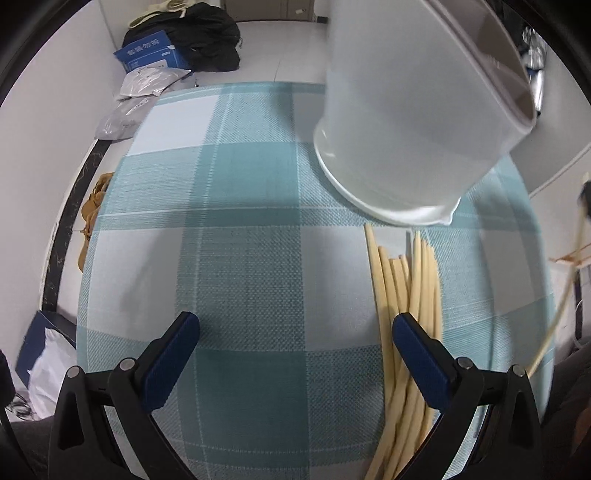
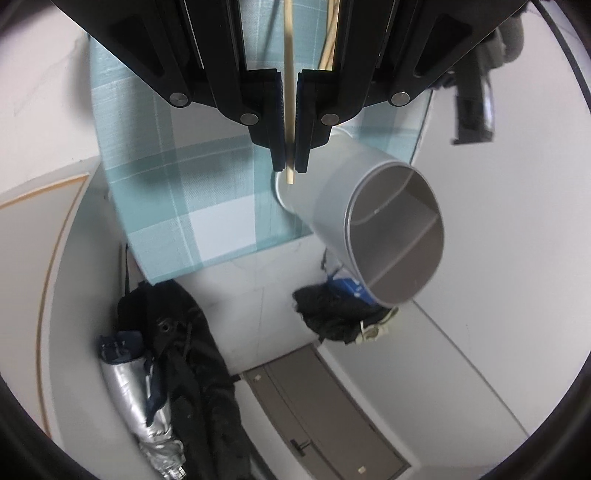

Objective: Organize utensils
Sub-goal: 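Grasp a chopstick with the left tool while the right tool lifts its chopstick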

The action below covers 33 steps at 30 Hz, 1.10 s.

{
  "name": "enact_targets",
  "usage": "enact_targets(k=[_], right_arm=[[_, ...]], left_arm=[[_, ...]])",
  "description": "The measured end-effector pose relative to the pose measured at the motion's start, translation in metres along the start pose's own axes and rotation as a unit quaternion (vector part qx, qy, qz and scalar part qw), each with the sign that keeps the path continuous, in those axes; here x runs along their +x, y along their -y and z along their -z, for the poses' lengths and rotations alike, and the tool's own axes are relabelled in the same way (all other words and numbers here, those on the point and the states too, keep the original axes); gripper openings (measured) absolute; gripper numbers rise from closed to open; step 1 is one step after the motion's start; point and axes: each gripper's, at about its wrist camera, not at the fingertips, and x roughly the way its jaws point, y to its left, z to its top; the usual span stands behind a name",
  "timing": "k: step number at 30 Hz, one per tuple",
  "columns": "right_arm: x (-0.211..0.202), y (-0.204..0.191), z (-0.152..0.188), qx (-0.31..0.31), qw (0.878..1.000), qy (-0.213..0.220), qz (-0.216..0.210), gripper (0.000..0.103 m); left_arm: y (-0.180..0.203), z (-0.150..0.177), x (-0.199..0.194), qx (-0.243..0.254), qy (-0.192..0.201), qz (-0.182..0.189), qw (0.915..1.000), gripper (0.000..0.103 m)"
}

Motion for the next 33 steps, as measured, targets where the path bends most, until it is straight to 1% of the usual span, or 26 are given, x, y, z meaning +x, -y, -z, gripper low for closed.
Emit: enact_targets(k=[3, 5, 7, 11, 13, 17, 19, 20, 21, 22, 23, 25, 26, 28, 29, 33], right_arm=[[-0.019, -0.002, 0.003, 0.001, 1.000, 0.009, -0.006, 0.004], [-0.021, 0.000, 0.002, 0.001, 1.000, 0.014, -0.008, 0.004], [-0.017, 0.010, -0.003, 0.006, 1.000, 0.021, -0.012, 0.004], [-0.022, 0.012, -0.001, 0.007, 0.999, 0.028, -0.014, 0.004], [-0.016, 0.015, -0.003, 0.007, 0.999, 0.028, -0.013, 0.004], [-0.019, 0.015, -0.002, 0.011, 0.999, 0.032, -0.022, 0.004], [-0.022, 0.015, -0.002, 0.012, 0.999, 0.036, -0.027, 0.004], [-0.023, 0.014, -0.002, 0.011, 0.999, 0.037, -0.028, 0.004], [-0.024, 0.014, -0.002, 0.010, 0.999, 0.038, -0.029, 0.004], [-0.024, 0.014, -0.001, 0.010, 0.999, 0.039, -0.030, 0.004], [-0.025, 0.013, -0.001, 0.010, 0.999, 0.038, -0.032, 0.004], [-0.025, 0.014, -0.001, 0.010, 0.999, 0.038, -0.033, 0.004], [-0.025, 0.014, 0.000, 0.011, 0.999, 0.038, -0.034, 0.004], [-0.025, 0.015, -0.001, 0.013, 0.999, 0.039, -0.036, 0.004], [-0.025, 0.015, 0.000, 0.013, 0.998, 0.040, -0.036, 0.004], [-0.024, 0.013, 0.000, 0.007, 0.999, 0.038, -0.035, 0.004]], left_arm=[[-0.005, 0.001, 0.000, -0.008, 0.002, -0.002, 1.0000, 0.101], [-0.010, 0.003, -0.002, -0.017, 0.002, -0.005, 0.9998, 0.101], [-0.009, 0.005, -0.002, -0.019, 0.002, -0.007, 0.9998, 0.102], [-0.004, 0.004, 0.000, -0.018, 0.002, -0.011, 0.9998, 0.102], [-0.003, 0.003, 0.002, -0.014, -0.002, -0.029, 0.9995, 0.101], [0.002, -0.003, 0.007, -0.013, 0.002, -0.031, 0.9994, 0.100], [0.002, -0.005, 0.004, -0.019, 0.007, -0.033, 0.9993, 0.088], [0.002, -0.007, 0.003, -0.026, 0.011, -0.033, 0.9990, 0.085], [0.001, -0.008, 0.002, -0.031, 0.013, -0.035, 0.9988, 0.078], [0.001, -0.010, 0.002, -0.034, 0.016, -0.036, 0.9987, 0.068], [0.003, -0.011, 0.001, -0.035, 0.019, -0.036, 0.9986, 0.063], [0.006, -0.013, 0.000, -0.034, 0.024, -0.033, 0.9986, 0.037], [0.008, -0.014, 0.000, -0.035, 0.023, -0.029, 0.9987, 0.031], [0.009, -0.016, -0.001, -0.037, 0.022, -0.028, 0.9987, 0.008], [0.007, -0.018, 0.000, -0.044, 0.022, -0.021, 0.9986, 0.003], [-0.009, -0.024, 0.000, -0.082, 0.019, 0.006, 0.9964, 0.002]])
